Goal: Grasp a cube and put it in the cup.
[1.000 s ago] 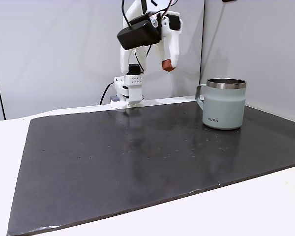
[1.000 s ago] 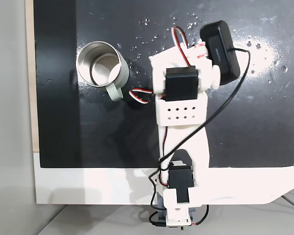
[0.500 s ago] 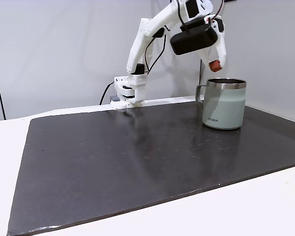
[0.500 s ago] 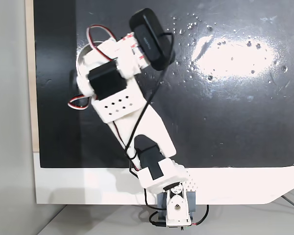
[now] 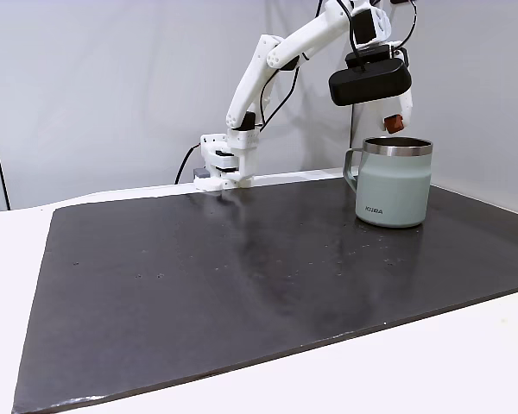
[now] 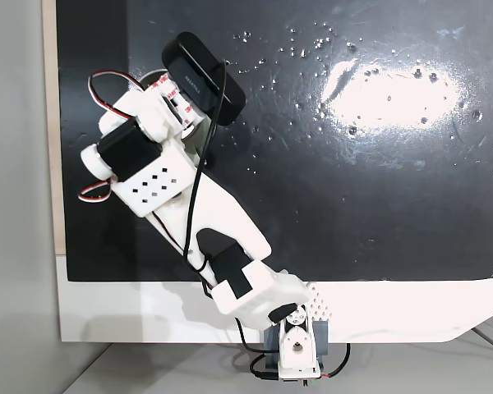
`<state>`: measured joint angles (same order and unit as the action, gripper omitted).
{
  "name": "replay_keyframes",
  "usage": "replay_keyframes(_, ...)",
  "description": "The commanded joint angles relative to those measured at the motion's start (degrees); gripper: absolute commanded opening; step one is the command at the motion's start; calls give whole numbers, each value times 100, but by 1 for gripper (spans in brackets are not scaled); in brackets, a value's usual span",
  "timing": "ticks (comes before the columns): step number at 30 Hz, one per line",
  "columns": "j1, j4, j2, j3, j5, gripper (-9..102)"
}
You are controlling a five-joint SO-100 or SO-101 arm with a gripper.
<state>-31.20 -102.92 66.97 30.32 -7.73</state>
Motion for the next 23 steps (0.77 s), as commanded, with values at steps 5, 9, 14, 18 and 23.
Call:
replay_keyframes(5, 281, -35, 360, -255, 88, 22)
replay_keyframes(9, 334, -35, 422, -132, 70, 21)
replay_keyframes(14, 343, -35, 431, -123, 62, 21)
replay_keyframes(18, 334, -35, 439, -114, 62, 21)
replay_keyframes(23, 325, -35, 439, -105, 35, 21)
